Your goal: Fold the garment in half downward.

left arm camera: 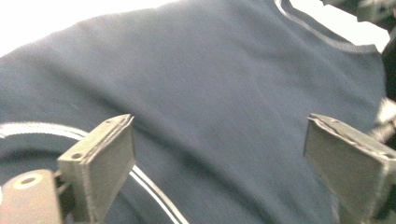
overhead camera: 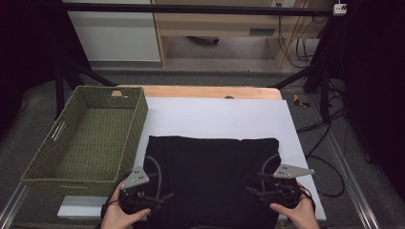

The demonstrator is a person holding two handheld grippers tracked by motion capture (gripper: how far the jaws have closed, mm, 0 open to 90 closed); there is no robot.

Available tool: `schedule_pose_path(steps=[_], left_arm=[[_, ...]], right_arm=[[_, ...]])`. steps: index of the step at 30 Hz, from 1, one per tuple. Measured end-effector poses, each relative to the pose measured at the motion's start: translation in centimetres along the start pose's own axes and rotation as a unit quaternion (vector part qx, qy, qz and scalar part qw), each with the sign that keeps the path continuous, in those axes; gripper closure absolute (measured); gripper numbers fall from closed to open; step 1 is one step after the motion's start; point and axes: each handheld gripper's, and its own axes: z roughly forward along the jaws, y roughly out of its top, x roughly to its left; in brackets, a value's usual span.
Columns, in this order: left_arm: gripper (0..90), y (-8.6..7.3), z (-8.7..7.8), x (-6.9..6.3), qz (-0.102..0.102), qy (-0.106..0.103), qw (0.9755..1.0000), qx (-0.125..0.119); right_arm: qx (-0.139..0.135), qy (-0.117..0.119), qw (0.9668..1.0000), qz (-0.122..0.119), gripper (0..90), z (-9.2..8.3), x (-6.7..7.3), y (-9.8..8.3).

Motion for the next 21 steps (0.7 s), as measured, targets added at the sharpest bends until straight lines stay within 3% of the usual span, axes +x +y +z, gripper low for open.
schedule_pose_path(steps=[7, 13, 15, 18, 20, 21], left_arm=[[3.0, 1.8, 2.3, 2.6, -0.021, 0.052, 0.9984, -0.012], [3.1, 2.4, 4.5, 5.0, -0.05, 0.106, 0.9931, -0.008], [3.3, 2.5, 5.1, 5.9, -0.047, 0.133, 0.99, -0.007], [4.9, 2.5, 5.9, 6.9, -0.068, 0.163, 0.9843, -0.005], [6.9, 2.5, 6.5, 7.4, -0.066, 0.18, 0.9814, 0.001], [7.4, 2.5, 7.0, 7.8, -0.066, 0.197, 0.9782, 0.01]], right_arm=[[-0.022, -0.067, 0.9973, 0.019, 20.6, 0.7, -3.5, 1.4], [-0.03, -0.114, 0.9924, 0.036, 19.1, 1.1, -6.3, 2.3], [-0.036, -0.128, 0.9899, 0.048, 19.1, 1.2, -7.2, 2.5], [-0.038, -0.145, 0.9867, 0.062, 18.9, 1.3, -8.4, 2.6], [-0.038, -0.16, 0.9841, 0.066, 19.0, 1.4, -9.3, 2.7], [-0.037, -0.168, 0.9827, 0.068, 19.3, 1.5, -9.7, 2.7]])
